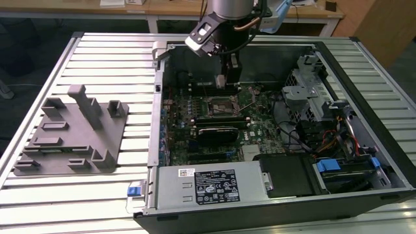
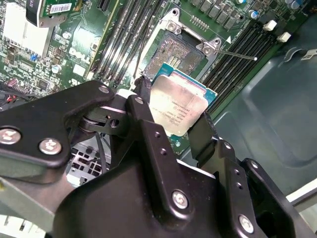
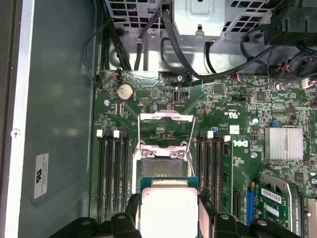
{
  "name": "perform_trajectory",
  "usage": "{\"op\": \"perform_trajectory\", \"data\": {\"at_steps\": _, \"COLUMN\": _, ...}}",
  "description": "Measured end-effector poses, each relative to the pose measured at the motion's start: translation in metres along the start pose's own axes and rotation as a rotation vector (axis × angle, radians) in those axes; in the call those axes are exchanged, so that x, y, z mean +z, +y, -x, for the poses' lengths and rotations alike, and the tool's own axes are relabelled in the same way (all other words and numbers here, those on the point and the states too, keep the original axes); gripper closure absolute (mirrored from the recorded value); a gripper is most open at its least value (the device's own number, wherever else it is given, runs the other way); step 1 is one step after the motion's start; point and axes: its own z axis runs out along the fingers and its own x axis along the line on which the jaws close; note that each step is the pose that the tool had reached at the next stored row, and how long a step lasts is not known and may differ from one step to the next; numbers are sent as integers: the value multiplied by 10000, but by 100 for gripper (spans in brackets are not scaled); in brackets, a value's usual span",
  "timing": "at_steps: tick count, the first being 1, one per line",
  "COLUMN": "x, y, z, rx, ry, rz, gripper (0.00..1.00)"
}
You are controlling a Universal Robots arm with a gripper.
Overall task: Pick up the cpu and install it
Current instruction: 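Place the cpu into insertion slot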
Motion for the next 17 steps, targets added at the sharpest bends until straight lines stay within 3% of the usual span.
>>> {"op": "perform_trajectory", "data": {"at_steps": 17, "x": 109, "y": -7, "z": -2, "rx": -78, "ry": 4, "rz": 1, "gripper": 45}}
